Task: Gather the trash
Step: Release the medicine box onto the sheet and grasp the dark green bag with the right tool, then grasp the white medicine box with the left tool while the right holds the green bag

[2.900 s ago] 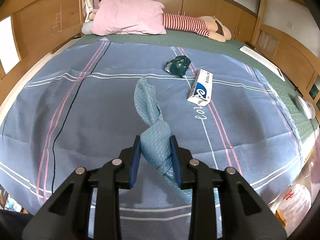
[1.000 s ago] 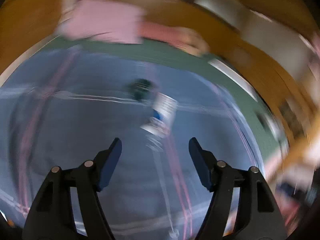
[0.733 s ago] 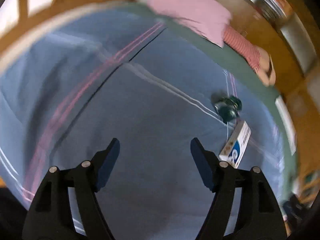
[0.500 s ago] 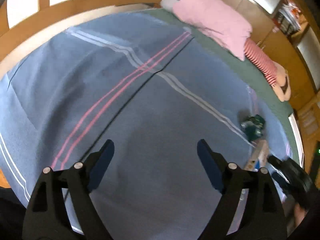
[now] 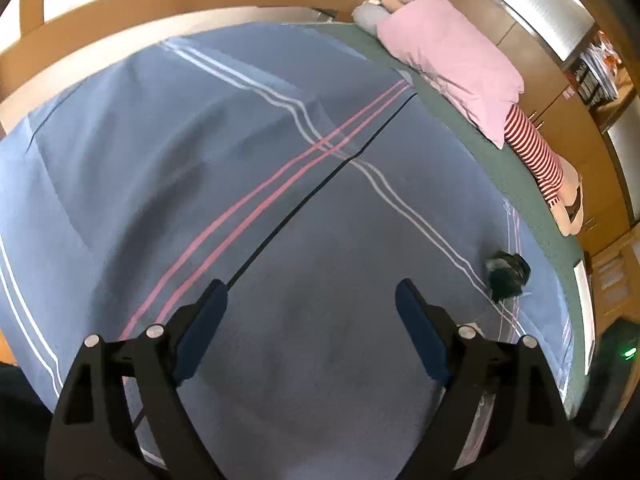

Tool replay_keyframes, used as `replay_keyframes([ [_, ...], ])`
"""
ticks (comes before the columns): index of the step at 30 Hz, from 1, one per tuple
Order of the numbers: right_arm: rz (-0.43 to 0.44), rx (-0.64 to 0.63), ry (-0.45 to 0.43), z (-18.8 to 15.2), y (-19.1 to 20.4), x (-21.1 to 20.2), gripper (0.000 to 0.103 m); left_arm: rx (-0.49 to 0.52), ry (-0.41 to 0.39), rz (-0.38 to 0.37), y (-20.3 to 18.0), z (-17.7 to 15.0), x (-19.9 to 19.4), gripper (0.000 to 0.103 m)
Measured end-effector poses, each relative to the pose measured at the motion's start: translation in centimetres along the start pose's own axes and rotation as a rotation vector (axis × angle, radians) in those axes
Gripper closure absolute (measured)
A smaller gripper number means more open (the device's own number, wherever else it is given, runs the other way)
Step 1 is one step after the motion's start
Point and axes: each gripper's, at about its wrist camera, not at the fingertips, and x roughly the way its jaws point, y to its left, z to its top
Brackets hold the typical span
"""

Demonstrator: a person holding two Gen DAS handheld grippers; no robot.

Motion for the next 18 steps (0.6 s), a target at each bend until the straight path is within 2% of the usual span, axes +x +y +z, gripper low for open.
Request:
replay_keyframes([
  [1,-0.052,0.028,-0.080,0.9,-0.6,-1.1,0.012,-0.003,0.017,-0.004,0.0,-0.1,0.3,0.017],
  [3,-0.139,0.111,-0.184,3.2,-2.3,-1.8,0.011,0.018,0.050,-0.018,-0.3,-0.4,0.9,0.017],
  [7,-0.264,0.249,-0.201,6.9,-4.3,1.0,0.011,0.066,0.064,-0.031,-1.2,-0.7,1.3,0.016],
  [11,-0.224,0.323,-0.175,8.8,-5.1,3.9,0.011,0.102,0.080,-0.053,-2.0,-1.0,1.7,0.015],
  [12,-0.199,0.347,-0.182,9.0,-5.4,4.5,0.016,0.114,0.072,-0.051,-2.2,-1.1,1.5,0.015],
  [13,-0.183,0.348,-0.185,8.7,-5.0,4.8,0.026,0.122,0.064,-0.050,-2.4,-1.1,1.4,0.015],
  [14,-0.168,0.337,-0.171,8.7,-4.9,5.3,0.047,0.132,0.053,-0.049,-2.5,-1.2,1.3,0.015],
  [16,-0.152,0.296,-0.164,8.2,-3.1,5.4,0.057,0.153,0.036,-0.046,-2.8,-1.3,0.9,0.015],
  [18,-0.159,0.234,-0.156,7.7,-2.6,5.0,0.060,0.167,0.028,-0.045,-3.0,-1.4,0.7,0.015],
])
